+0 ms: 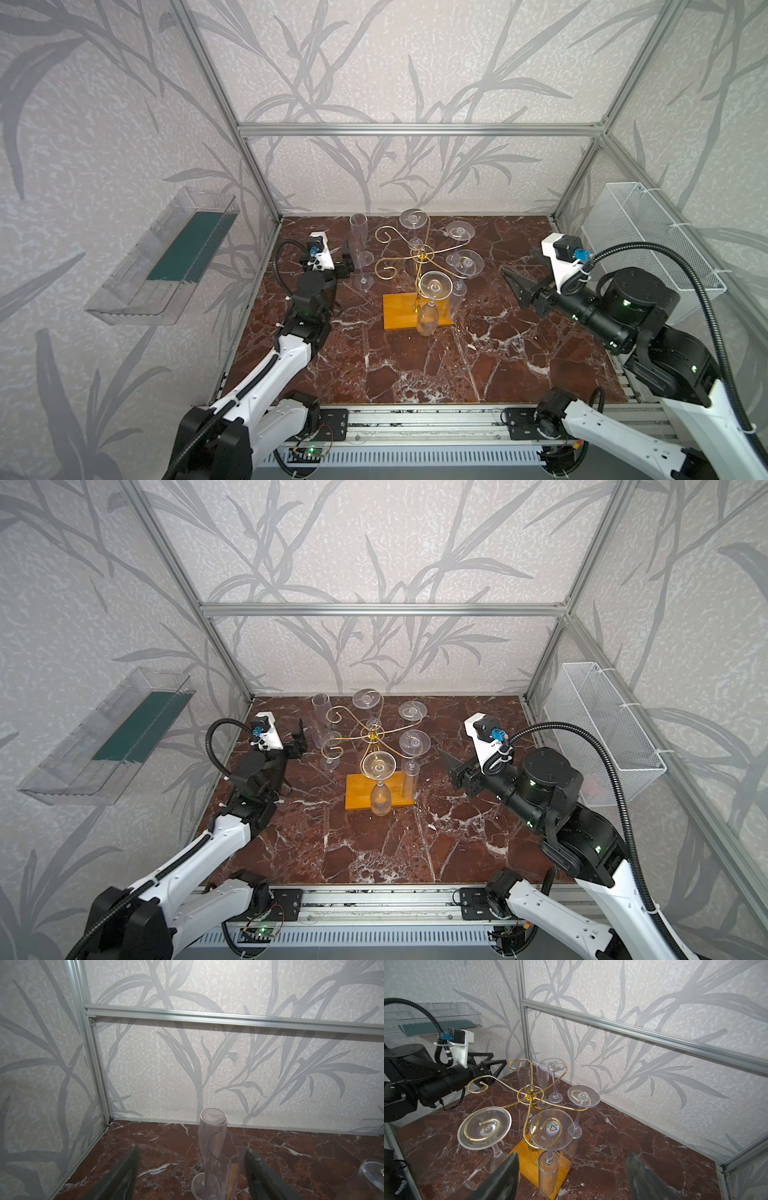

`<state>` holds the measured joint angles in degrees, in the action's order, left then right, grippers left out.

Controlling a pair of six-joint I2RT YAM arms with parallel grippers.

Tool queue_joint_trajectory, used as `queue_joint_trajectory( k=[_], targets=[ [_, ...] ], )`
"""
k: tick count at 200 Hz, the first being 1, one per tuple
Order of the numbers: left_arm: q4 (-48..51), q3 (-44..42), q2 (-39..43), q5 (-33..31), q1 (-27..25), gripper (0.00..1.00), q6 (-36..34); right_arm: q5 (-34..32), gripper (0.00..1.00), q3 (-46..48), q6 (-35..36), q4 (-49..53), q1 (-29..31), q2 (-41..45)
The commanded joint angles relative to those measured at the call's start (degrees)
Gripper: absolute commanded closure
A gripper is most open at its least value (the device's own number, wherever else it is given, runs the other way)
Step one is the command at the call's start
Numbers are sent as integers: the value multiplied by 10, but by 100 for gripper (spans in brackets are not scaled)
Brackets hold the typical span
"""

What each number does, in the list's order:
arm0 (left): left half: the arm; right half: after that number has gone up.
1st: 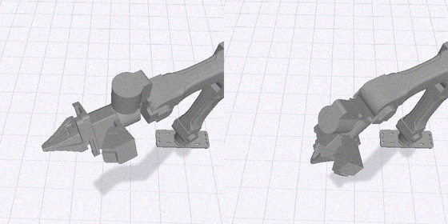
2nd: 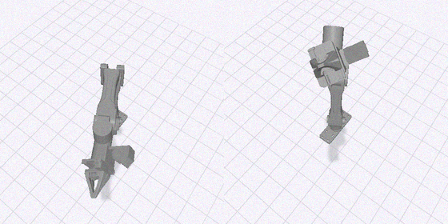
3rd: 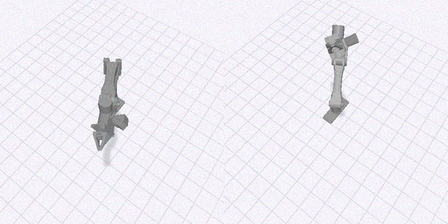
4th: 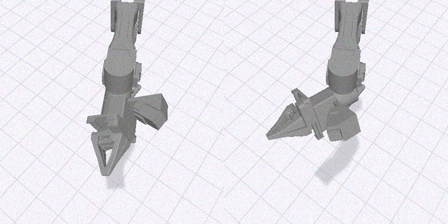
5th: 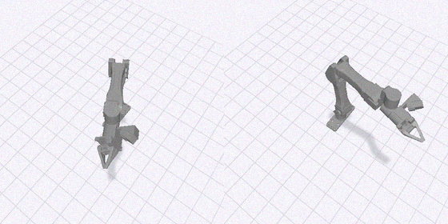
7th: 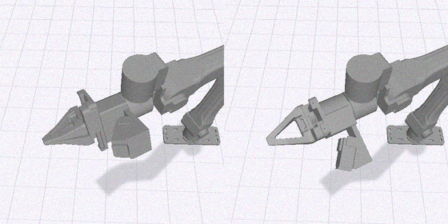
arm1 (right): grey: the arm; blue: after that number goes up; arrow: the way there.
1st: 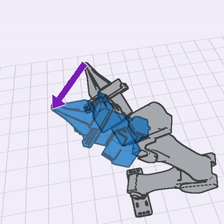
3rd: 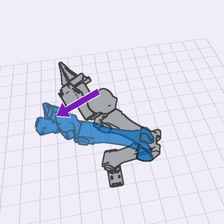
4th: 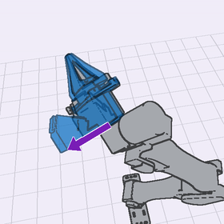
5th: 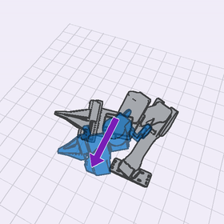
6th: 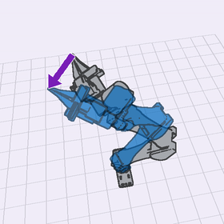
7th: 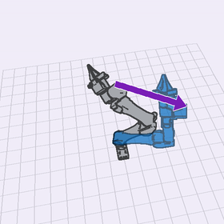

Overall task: Take the wine glass off the wine glass rack
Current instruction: 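Open the left gripper to release the standing glass, then move the right gripper onto a hanging glass foot while the left gripper draws back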

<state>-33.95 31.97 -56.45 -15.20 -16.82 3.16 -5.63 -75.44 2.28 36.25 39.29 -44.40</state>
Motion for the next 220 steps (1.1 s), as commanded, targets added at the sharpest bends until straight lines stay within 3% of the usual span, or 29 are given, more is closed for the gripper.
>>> queue_joint_trajectory(
  k=[1, 25, 51, 91, 139, 168, 220],
  targets=[
    [83, 26, 48, -12, -2, 20, 34, 27, 20, -25, -49, 21, -14, -11],
    [155, 35, 101, -9, -2, 19, 58, 117, 20, -30, -115, 16, -59, -26],
    [218, 40, 148, 6, -2, 19, 80, 241, 21, -19, -241, -13, -121, -43],
    [271, 32, 209, 4, -2, 19, 98, 310, 28, 62, -439, -122, -118, -26],
    [309, 9, 259, -17, -2, 19, 116, 208, 29, 132, -545, -175, -3, 5],
    [308, -6, 275, -21, -2, 19, 118, 201, 35, 170, -596, -226, 52, -13],
    [311, -14, 262, 2, -2, 19, 134, 187, 50, 212, -649, -312, 78, -34]
  ],
)
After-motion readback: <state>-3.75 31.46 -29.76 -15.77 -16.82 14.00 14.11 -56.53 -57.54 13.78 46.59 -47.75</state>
